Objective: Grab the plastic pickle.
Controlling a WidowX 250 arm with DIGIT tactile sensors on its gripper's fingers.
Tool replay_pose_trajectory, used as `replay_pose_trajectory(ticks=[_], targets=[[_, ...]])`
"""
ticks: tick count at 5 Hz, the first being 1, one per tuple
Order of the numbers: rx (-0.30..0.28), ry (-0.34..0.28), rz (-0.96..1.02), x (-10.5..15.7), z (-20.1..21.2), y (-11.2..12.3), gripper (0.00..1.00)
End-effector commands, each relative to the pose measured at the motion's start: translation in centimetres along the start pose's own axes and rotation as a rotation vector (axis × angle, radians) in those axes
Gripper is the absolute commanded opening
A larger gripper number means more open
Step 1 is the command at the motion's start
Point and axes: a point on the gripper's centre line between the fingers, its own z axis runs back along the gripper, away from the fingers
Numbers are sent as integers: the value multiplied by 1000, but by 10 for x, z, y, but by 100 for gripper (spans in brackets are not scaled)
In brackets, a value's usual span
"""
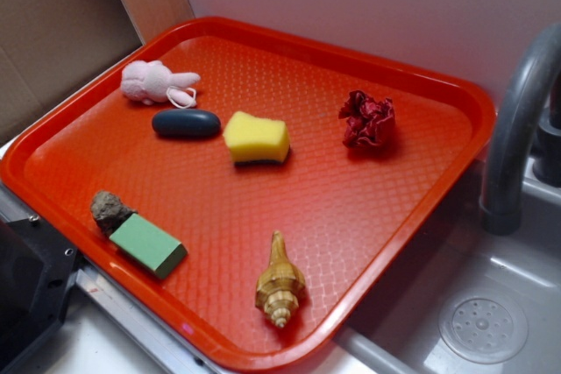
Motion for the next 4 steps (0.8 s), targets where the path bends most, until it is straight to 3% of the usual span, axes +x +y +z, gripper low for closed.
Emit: replay_pose_trajectory(ticks=[1,2,4], targets=[[0,0,0,0,0,0,100],[123,-149,-259,18,-35,12,100],[74,-158,-761,54,-131,22,100]])
